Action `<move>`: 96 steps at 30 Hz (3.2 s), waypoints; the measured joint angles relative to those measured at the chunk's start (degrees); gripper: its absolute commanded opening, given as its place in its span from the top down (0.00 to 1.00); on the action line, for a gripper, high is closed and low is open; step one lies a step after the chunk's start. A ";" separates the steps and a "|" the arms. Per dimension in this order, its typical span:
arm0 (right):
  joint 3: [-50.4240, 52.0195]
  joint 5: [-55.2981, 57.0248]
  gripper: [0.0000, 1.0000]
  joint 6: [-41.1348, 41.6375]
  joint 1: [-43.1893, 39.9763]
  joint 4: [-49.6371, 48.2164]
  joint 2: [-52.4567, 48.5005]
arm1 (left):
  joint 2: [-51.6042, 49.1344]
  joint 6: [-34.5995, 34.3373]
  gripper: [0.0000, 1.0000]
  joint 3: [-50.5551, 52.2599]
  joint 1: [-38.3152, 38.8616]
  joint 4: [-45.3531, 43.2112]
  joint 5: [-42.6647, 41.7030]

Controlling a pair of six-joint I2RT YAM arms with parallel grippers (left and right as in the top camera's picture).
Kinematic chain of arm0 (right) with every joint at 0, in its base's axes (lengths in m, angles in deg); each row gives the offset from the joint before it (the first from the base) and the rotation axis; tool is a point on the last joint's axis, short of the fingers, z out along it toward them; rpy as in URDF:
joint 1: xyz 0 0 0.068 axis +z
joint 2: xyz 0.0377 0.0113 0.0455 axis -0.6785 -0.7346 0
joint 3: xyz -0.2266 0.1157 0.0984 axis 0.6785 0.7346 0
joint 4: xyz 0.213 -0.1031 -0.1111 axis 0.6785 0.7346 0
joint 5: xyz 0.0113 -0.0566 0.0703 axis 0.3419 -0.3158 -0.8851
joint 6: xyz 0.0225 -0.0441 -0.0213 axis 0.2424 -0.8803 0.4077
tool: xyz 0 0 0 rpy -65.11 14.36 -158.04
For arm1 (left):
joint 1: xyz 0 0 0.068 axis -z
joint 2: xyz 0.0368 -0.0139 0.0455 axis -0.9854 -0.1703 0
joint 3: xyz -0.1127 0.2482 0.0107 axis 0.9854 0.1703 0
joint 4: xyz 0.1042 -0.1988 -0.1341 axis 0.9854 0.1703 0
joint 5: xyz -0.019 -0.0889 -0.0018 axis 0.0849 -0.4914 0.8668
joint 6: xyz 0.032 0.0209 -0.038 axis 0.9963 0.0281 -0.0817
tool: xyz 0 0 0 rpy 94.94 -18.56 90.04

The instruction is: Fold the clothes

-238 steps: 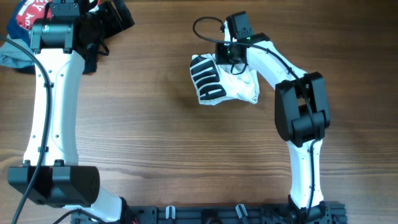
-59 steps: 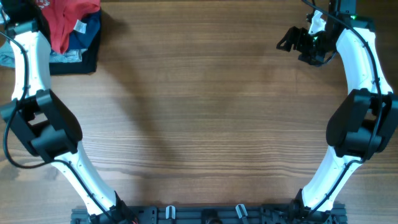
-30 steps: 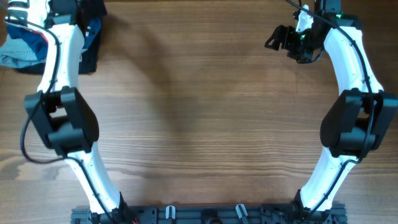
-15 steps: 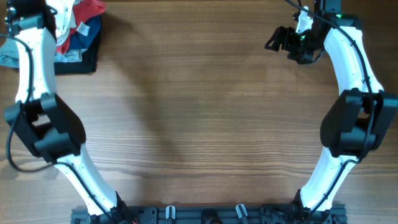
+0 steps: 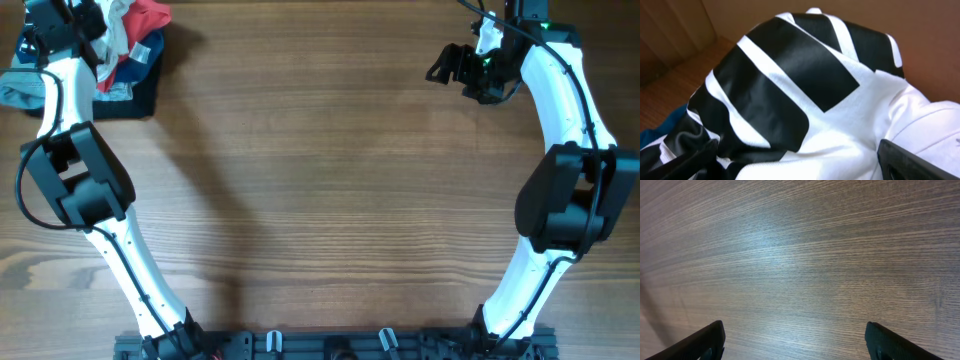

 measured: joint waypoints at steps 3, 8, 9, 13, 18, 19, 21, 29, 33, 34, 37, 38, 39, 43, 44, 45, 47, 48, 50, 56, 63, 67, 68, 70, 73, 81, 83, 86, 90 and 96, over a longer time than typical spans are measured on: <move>0.00 0.02 0.01 -0.24 0.00 0.00 0.00 | 0.42 -0.02 0.00 0.00 0.00 0.46 -0.02; 0.00 0.02 0.01 -0.24 0.00 0.00 0.00 | 4.09 0.02 0.00 2.84 0.15 1.92 -0.09; 0.00 0.02 0.01 -0.24 0.00 0.00 0.00 | 5.31 0.02 0.00 3.69 0.31 2.91 -0.09; 0.00 0.02 0.00 -0.24 0.00 -0.04 0.00 | 11.78 -0.92 0.00 5.84 1.22 8.87 -0.74; 0.00 0.02 0.00 -0.24 0.00 0.02 0.00 | 24.61 -1.53 0.00 6.23 3.41 19.76 -1.46; 0.00 0.02 0.01 -0.24 0.00 0.02 0.00 | 26.49 -1.57 0.00 6.12 3.67 22.03 -1.60; 0.00 0.02 0.00 -0.24 0.00 0.09 0.00 | 30.56 -1.97 0.00 5.92 4.20 28.98 -2.01; 0.00 0.02 0.01 -0.24 0.00 0.50 0.00 | 33.51 -6.95 0.00 6.03 4.35 51.15 -9.29; 0.00 0.02 0.01 -1.25 0.00 0.20 0.00 | 37.05 -9.46 0.00 6.23 4.39 59.21 -11.47; 0.00 0.04 0.01 -1.62 0.00 -0.24 0.00 | 38.64 -9.88 0.00 6.29 4.39 60.59 -11.72; 0.00 0.15 0.00 -2.36 0.00 -2.82 0.00 | 44.17 -11.52 0.00 6.29 4.39 64.67 -12.15; 0.00 0.22 0.00 -2.54 0.00 -3.93 0.00 | 46.66 -12.07 0.00 6.29 4.42 66.07 -12.37; 0.00 0.24 0.00 -2.54 0.00 -4.70 0.00 | 49.00 -12.55 0.00 6.29 4.57 67.36 -12.46; 0.00 0.72 0.00 -2.58 0.00 -8.48 0.00 | 56.78 -13.60 0.00 6.29 7.37 71.56 -12.68; 0.00 0.81 0.00 -2.58 0.00 -8.63 0.00 | 60.15 -13.73 0.00 6.27 9.99 73.20 -12.81; 0.00 0.87 0.00 -2.58 0.00 -8.79 0.00 | 61.09 -13.79 0.00 6.27 10.80 74.14 -12.70; 0.00 0.96 0.00 -2.58 0.00 -9.14 0.00 | 62.31 -14.36 0.00 6.29 12.79 77.92 -11.61; 0.00 1.07 0.00 -2.58 0.00 -9.25 0.00 | 63.21 -15.10 0.00 6.29 14.12 79.14 -10.47; 0.00 1.09 0.00 -2.58 0.00 -9.22 0.00 | 64.96 -17.03 0.00 6.29 15.19 81.55 -7.19; 0.00 1.09 0.00 -2.58 0.00 -9.25 0.00 | 66.84 -22.71 0.00 6.29 15.80 87.60 5.55; 0.00 1.09 0.00 -2.58 0.00 -9.27 0.00 | 66.79 -24.20 0.00 6.29 15.80 87.60 10.73; 0.00 1.09 0.00 -2.58 0.00 -9.25 0.00 | 66.77 -24.41 0.00 6.29 15.80 87.58 10.93; 0.00 1.09 0.00 -2.58 0.00 -9.27 0.00 | 66.77 -24.41 0.00 6.29 15.80 87.60 10.93; 0.00 1.09 0.00 -2.58 0.00 -9.27 0.00 | 66.77 -24.44 0.00 6.29 15.80 87.60 10.93; 0.00 1.09 0.00 -2.58 0.00 -9.27 0.00 | 66.77 -24.44 0.00 6.29 15.80 87.60 10.71; 0.00 1.11 0.00 -2.58 0.00 -9.25 0.00 | 68.54 -22.14 0.00 11.04 15.74 68.70 9.29; 0.00 1.11 0.00 -2.58 0.00 -9.27 0.00 | 71.58 -19.04 0.00 17.88 15.67 57.44 7.37; 0.00 1.25 0.00 -2.58 0.00 -9.29 0.00 | 77.44 -14.82 0.00 29.68 15.52 44.17 3.48; 0.00 1.29 0.01 -2.58 0.00 -9.22 0.00 | 88.21 -11.85 0.00 50.86 13.25 27.85 -1.75; 0.00 1.33 0.00 -2.58 0.00 -9.20 0.00 | 103.93 -10.80 0.00 79.19 11.47 12.44 -5.70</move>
